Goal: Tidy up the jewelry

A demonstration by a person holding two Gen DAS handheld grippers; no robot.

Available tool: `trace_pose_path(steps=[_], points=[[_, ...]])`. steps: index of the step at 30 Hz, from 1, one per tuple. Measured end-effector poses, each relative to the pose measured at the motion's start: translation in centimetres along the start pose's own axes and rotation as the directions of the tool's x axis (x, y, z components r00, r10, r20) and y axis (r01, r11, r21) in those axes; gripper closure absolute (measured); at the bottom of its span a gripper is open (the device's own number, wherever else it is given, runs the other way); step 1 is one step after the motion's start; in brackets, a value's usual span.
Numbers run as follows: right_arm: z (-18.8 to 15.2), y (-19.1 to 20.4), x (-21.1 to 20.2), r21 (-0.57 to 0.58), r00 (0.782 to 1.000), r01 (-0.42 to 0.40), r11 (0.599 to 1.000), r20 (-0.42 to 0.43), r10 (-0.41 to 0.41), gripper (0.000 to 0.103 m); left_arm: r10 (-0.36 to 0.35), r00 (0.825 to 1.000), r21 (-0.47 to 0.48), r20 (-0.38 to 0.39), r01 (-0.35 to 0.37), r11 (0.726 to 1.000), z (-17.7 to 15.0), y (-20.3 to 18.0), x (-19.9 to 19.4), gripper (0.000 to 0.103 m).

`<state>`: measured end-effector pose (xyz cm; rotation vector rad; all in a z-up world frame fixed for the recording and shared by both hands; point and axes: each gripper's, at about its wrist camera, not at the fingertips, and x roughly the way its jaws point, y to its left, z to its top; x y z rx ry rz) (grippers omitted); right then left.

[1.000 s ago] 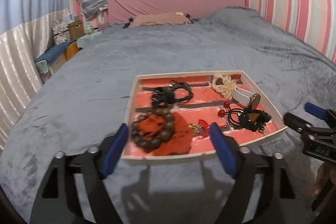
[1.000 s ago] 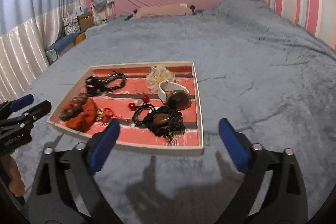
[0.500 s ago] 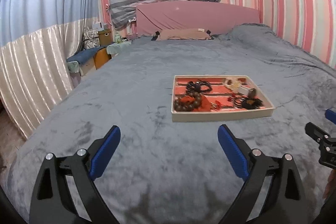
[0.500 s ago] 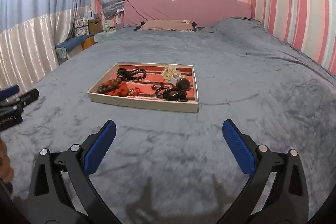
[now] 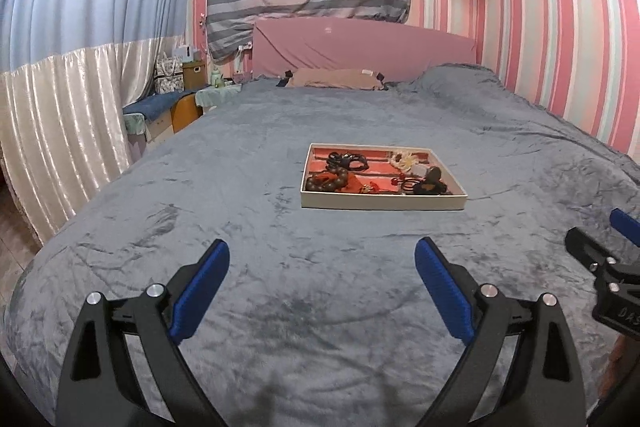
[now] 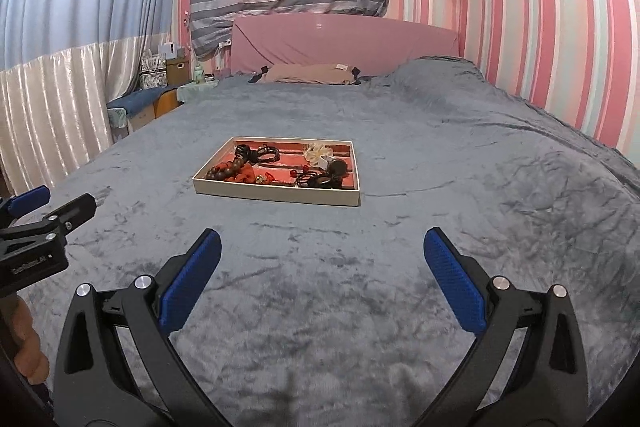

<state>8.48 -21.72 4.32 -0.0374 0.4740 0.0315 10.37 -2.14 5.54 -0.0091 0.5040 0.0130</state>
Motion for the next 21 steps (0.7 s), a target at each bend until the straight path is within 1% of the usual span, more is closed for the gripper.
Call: trace_pose_path(steps=[3,6,10,21], points=[[-0.5,-0.3,-0.8,0.012,0.999,0.031,0.999,0.015,-0.032,0.004,0.009,1.0,0.009,0.011,-0.01,1.0,-0.5,-0.4,-0.9,0.011],[-1.0,-0.7,-1.3,0.036,0.999,0.029,0.999,0.012,-0.029,0.004,0.008,1.0,0.011,0.003,-0.008,1.0,-0.9,-0.4,-1.3,0.011],[-1.1,-0.8,-1.6,0.032,0.998,0.054,0.998,0.019,-0.054,0.004,0.003,1.0,-0.004,0.0,-0.003,1.0,-1.1,0.0,-1.5,0.011],[-1.3,-0.6,-1.9,0.042,0.997,0.068,0.997,0.035,-0.07,0.004,0.017,1.0,-0.016,0.019,-0.016,1.0,-1.2,0.3,-2.0,0.011]])
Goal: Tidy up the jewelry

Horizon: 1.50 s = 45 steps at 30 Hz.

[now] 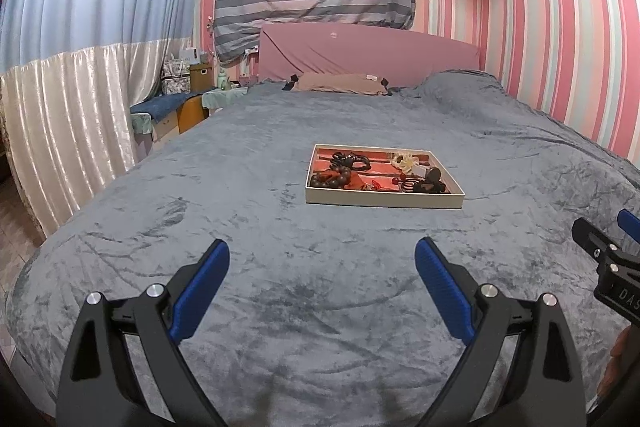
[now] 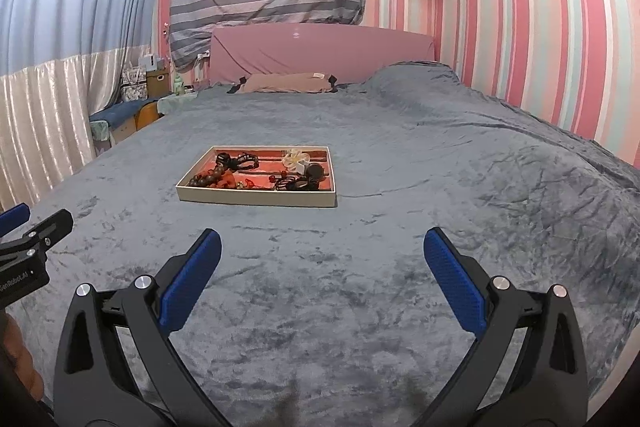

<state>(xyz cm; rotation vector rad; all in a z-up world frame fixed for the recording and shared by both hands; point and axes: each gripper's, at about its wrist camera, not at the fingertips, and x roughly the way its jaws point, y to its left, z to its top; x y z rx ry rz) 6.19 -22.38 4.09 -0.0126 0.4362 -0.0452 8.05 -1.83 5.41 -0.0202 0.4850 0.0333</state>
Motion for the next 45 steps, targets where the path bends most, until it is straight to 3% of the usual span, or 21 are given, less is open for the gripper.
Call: trace_pose_path(steps=[45], points=[[-0.03,-0.54,0.11,0.025,1.0,0.029,0.999,0.002,-0.029,0.004,0.015,0.999,0.031,0.04,-0.017,0.999,0.56,-0.51,-0.71,0.011]])
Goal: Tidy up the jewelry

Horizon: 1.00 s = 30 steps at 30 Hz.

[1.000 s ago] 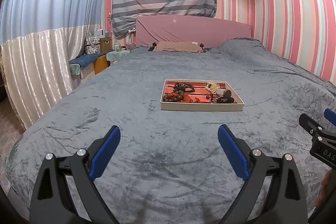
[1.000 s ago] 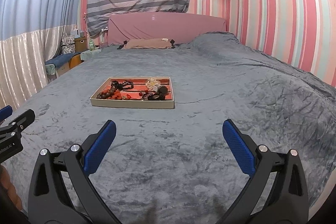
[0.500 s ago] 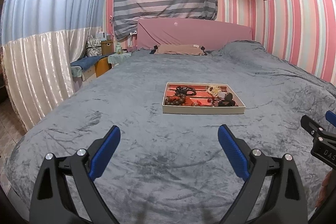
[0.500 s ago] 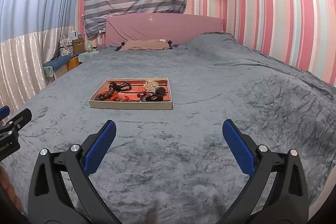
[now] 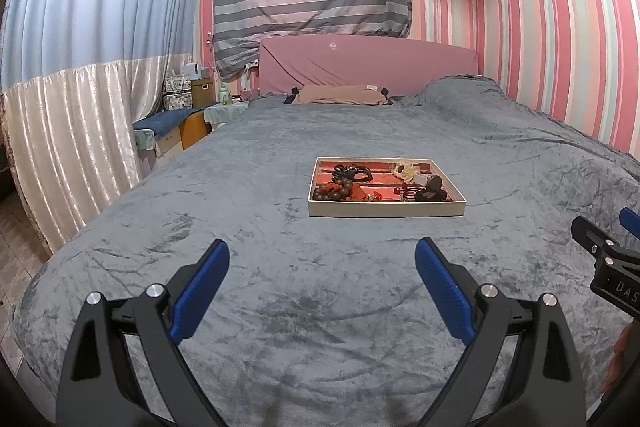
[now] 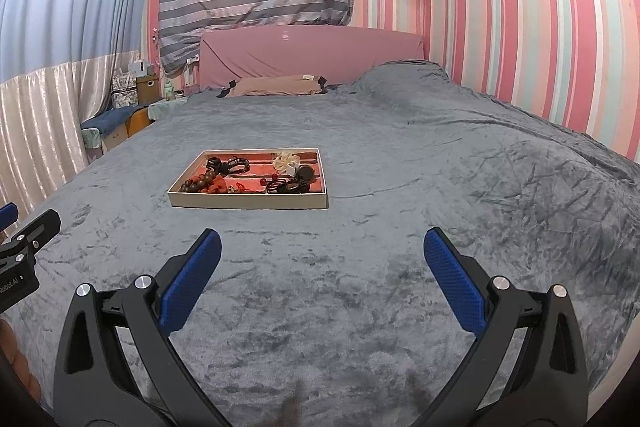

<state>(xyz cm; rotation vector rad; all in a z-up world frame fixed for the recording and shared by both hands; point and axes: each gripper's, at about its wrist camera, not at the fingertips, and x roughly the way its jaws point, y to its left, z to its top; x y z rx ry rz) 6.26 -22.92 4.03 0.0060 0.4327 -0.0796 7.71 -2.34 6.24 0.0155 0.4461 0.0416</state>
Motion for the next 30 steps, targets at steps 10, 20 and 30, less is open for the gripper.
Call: trace_pose_path(steps=[10,20,30], points=[[0.0,-0.05,-0.04,0.0,1.0,0.001,1.0,0.003,-0.001,0.004,0.0,1.0,0.003,-0.002,0.0,1.0,0.15,-0.12,-0.01,0.011],[-0.26,-0.1,0.17,0.002,1.0,0.007,1.0,0.003,-0.007,0.004,0.001,1.0,0.002,-0.001,-0.001,1.0,0.15,-0.08,-0.02,0.011],[-0.26,-0.18,0.25,0.003,1.0,0.007,1.0,0.002,-0.007,0.004,0.004,1.0,0.006,-0.003,-0.004,1.0,0.12,0.04,0.07,0.011]])
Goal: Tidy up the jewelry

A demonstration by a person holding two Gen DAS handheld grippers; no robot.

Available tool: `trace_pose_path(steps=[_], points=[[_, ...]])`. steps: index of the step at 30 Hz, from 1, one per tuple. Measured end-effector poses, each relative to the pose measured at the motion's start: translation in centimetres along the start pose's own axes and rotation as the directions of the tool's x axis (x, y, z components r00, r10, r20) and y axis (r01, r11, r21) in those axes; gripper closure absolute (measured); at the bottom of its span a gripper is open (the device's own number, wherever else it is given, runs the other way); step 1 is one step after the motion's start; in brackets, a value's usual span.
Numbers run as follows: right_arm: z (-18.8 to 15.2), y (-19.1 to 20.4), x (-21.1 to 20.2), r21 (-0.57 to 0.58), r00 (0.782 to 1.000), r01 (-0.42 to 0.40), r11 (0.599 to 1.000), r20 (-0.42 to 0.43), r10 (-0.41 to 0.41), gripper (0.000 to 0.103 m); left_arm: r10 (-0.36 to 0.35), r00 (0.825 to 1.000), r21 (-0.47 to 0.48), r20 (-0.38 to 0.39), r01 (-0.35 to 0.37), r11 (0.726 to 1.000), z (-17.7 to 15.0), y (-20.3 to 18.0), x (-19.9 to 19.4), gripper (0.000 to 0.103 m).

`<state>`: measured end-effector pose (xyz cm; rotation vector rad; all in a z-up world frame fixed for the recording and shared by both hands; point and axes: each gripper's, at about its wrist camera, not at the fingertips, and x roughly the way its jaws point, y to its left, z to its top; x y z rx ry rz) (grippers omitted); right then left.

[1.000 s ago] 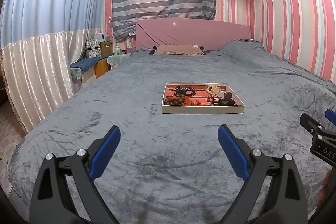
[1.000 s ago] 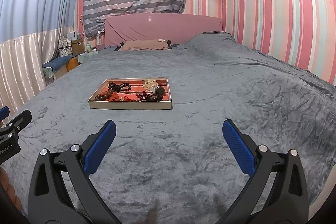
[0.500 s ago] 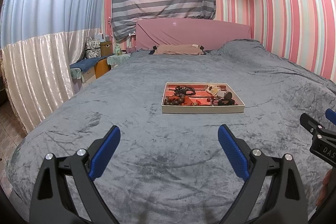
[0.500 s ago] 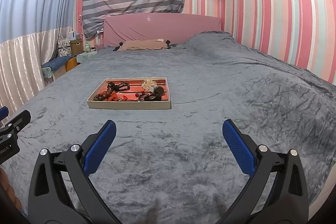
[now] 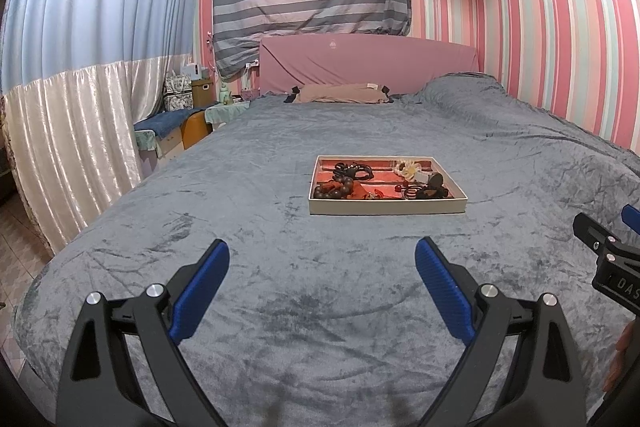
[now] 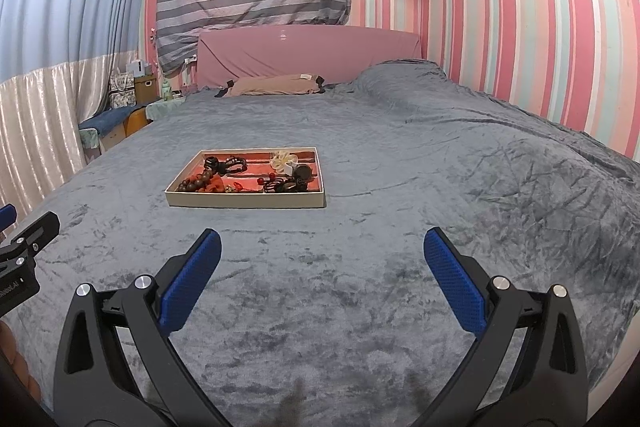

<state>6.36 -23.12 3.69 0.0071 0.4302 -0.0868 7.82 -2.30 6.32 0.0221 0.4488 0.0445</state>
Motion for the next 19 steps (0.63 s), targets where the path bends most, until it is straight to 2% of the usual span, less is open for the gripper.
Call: trace_pose_path(steps=[19], points=[[-0.05,0.0,-0.1,-0.002,1.0,0.0,1.0,-0.004,0.0,0.004,0.005,1.0,0.003,-0.012,-0.005,1.0,-0.47,0.87,-0.21,0.011]])
